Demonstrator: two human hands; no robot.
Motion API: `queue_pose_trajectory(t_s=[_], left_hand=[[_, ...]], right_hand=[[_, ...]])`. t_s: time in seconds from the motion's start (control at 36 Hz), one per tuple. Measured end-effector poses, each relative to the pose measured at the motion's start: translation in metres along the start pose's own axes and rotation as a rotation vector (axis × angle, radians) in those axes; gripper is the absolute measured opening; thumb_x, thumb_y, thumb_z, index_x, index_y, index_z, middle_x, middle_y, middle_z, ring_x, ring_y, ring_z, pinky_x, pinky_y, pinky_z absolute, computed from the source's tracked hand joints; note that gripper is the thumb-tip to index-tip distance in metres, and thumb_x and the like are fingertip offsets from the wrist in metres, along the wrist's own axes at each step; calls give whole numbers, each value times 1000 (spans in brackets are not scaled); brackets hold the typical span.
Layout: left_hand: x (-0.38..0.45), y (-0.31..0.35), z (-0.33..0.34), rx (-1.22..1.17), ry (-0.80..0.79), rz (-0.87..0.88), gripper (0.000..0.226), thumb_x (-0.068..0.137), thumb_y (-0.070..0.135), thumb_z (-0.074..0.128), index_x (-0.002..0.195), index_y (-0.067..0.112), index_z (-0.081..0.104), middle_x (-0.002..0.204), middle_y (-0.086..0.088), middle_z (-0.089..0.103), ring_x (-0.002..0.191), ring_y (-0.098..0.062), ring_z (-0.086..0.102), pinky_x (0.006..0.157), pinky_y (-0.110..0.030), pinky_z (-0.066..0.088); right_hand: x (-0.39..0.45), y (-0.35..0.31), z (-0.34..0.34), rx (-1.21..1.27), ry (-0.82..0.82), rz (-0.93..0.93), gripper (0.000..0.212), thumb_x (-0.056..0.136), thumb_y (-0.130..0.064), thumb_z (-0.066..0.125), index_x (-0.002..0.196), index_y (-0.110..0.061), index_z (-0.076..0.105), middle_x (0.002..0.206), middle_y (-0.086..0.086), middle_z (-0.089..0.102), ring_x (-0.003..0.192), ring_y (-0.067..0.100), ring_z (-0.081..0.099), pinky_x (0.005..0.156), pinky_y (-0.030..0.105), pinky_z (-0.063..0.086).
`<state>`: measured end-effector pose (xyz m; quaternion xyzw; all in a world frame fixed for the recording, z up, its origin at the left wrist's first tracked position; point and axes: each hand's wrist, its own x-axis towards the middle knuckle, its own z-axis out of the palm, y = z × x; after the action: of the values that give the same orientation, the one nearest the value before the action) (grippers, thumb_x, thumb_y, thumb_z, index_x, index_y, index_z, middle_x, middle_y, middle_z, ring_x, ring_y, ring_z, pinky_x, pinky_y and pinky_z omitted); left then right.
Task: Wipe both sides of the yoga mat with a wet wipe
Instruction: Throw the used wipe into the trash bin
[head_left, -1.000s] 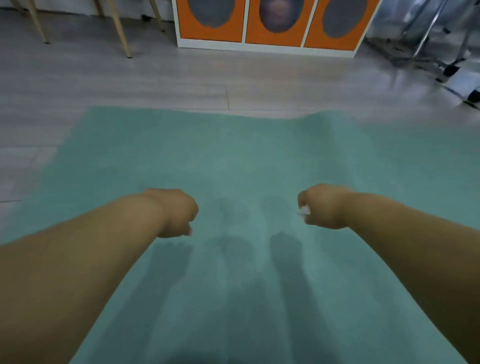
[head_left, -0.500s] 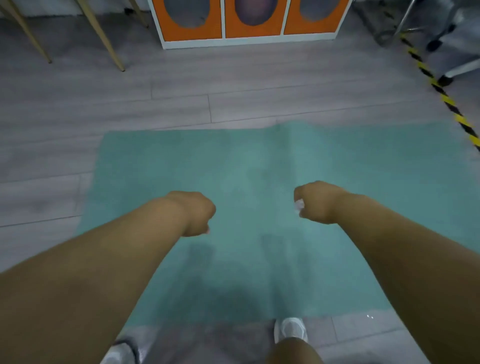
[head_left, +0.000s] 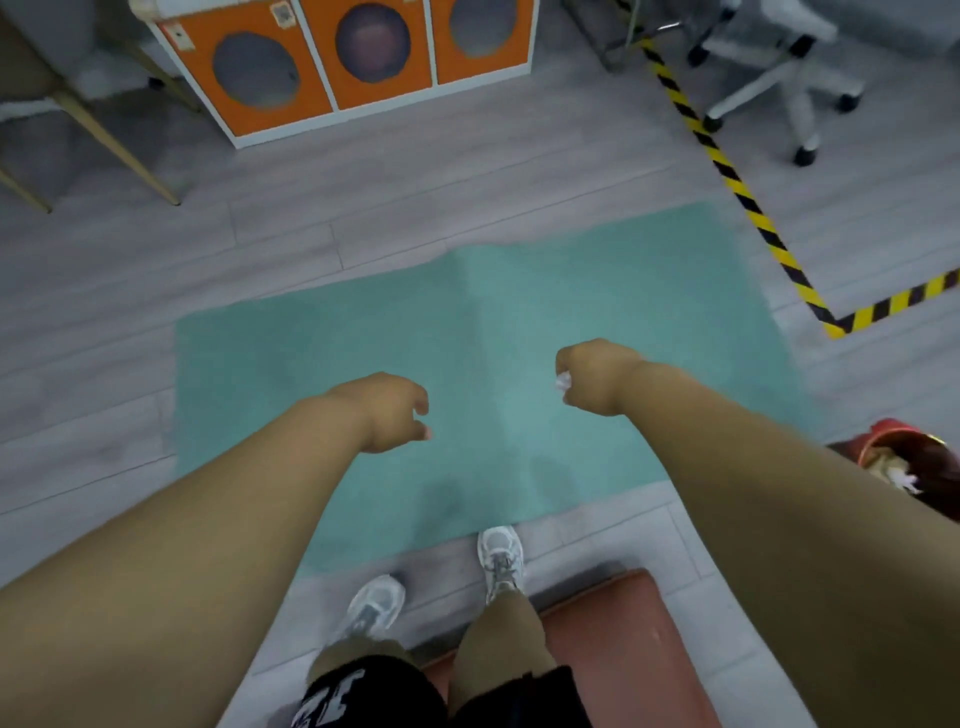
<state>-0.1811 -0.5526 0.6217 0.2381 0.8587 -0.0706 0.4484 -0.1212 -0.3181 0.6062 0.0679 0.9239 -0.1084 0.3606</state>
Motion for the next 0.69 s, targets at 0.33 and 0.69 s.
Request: queue_pose_trajectory(t_s=[0.33, 0.69], left_hand=[[-36, 60, -37, 311, 65, 238, 44, 96, 39, 50, 135, 20, 47, 137, -4, 48, 126, -24, 44, 99, -32, 37], [-60, 184, -66, 559, 122, 374, 42, 95, 39, 50, 133, 19, 49, 137, -6, 48, 126, -25, 45, 98, -33, 39]], right_hand=[[-109, 29, 4, 131, 119, 262, 32, 93, -23, 49, 122, -11, 53, 124, 10, 56, 113, 29, 51, 85, 28, 40], [-210, 119, 37, 318, 147, 457, 30, 90, -20, 50, 118, -12, 54, 122, 9, 57, 110, 29, 52, 81, 28, 39]])
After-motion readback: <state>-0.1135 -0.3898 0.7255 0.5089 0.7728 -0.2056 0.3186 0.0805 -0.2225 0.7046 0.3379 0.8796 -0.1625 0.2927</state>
